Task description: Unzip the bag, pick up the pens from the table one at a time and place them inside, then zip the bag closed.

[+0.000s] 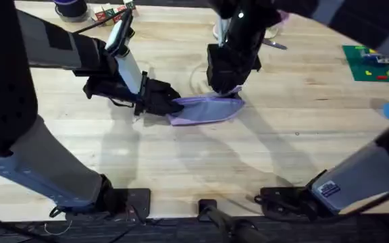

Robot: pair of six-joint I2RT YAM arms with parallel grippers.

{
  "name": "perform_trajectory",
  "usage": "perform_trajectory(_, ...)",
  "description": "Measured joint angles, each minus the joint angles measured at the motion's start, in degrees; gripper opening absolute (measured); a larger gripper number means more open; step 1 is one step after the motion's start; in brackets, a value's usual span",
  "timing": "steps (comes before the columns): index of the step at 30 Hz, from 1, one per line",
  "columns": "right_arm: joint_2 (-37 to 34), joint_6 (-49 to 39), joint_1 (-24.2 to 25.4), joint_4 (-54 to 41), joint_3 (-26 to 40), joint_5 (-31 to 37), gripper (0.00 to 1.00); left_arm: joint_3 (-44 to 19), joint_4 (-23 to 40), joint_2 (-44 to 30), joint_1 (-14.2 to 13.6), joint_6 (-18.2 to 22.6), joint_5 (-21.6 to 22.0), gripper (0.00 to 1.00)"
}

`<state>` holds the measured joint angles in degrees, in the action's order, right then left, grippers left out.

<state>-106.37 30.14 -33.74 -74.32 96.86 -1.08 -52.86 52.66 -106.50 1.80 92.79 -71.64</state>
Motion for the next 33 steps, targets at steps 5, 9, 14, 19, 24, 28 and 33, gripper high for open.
perform_trajectory(5,0.76,-0.39,0.0,0.32,0.07,0.06,0.033,0.0,-0.01,0.0,0.04,0.0,-0.22,0.042)
perform_trajectory(9,0.76,-0.58,-0.04,0.2,0.07,1.34,0.031,0.0,-0.04,0.0,0.04,0.0,-0.37,0.042)
perform_trajectory(14,0.76,-1.77,0.07,0.15,0.07,2.2,0.033,0.0,-0.08,0.0,0.04,0.0,-0.43,0.042)
perform_trajectory(19,0.76,-3.83,3.1,0.29,0.07,2.16,0.032,0.0,-0.22,0.0,0.04,0.0,-0.67,0.042)
perform_trajectory(24,0.76,-5.78,9.63,-0.11,0.07,2.12,0.033,0.0,-0.24,0.0,0.04,0.0,-0.85,0.042)
perform_trajectory(28,0.76,-7.22,13.25,-0.2,0.07,1.67,0.033,0.0,-0.24,0.0,0.04,0.0,-1.23,0.042)
perform_trajectory(33,0.76,-8.12,15.65,-0.2,0.07,1.25,0.033,0.0,-0.26,0.0,0.02,0.0,-1.35,0.043)
